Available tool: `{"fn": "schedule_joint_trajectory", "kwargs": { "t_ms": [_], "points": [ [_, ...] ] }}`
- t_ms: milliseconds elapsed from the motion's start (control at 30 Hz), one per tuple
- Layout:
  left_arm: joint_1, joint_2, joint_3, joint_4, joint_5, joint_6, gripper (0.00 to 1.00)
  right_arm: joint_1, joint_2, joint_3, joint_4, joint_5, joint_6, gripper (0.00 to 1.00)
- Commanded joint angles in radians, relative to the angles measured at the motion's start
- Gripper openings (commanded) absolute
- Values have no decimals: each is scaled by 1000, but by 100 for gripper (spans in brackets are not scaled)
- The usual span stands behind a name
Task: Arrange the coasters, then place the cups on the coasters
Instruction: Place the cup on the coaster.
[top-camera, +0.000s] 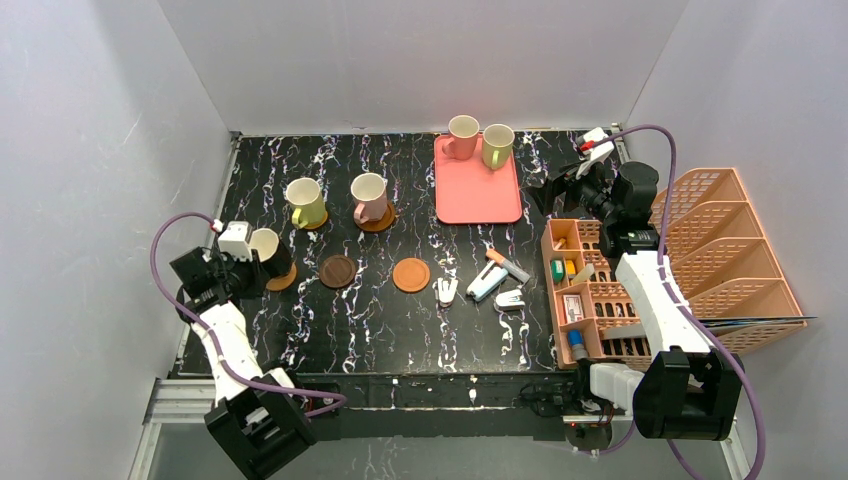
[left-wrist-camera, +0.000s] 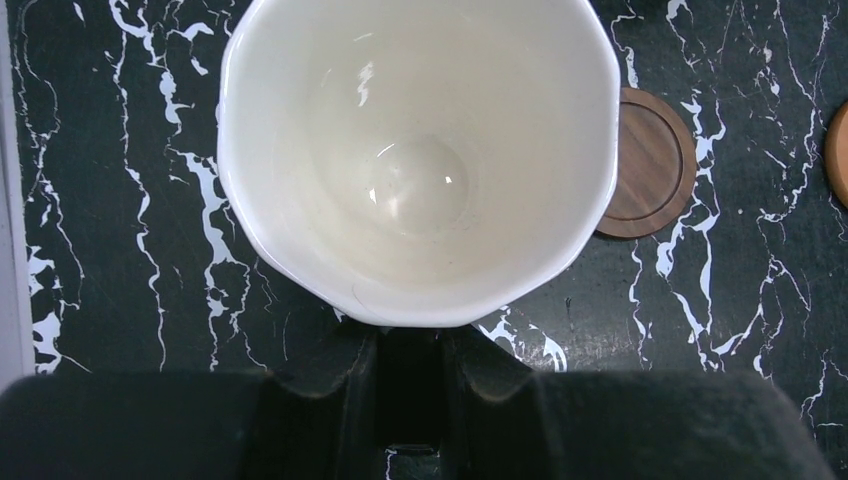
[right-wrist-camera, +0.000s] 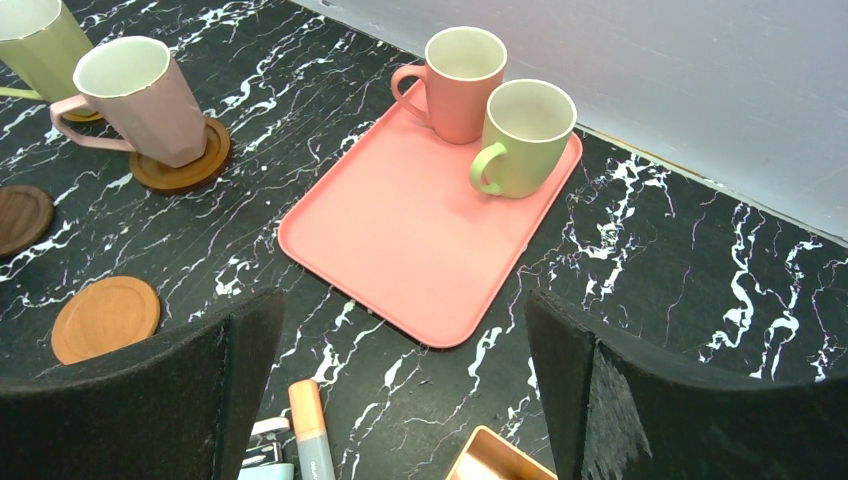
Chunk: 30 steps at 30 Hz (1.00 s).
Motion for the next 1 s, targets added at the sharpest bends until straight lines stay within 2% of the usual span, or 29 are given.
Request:
{"fn": "schedule_joint_trajectory", "kwargs": {
  "t_ms": [0, 967],
  "points": [
    [-1, 7, 7, 56, 63, 10, 0, -5, -19, 7, 27, -15, -6, 98],
    [0, 28, -14, 83, 51, 21, 0, -5, -30, 8, 28, -19, 2, 98]
  ]
}}
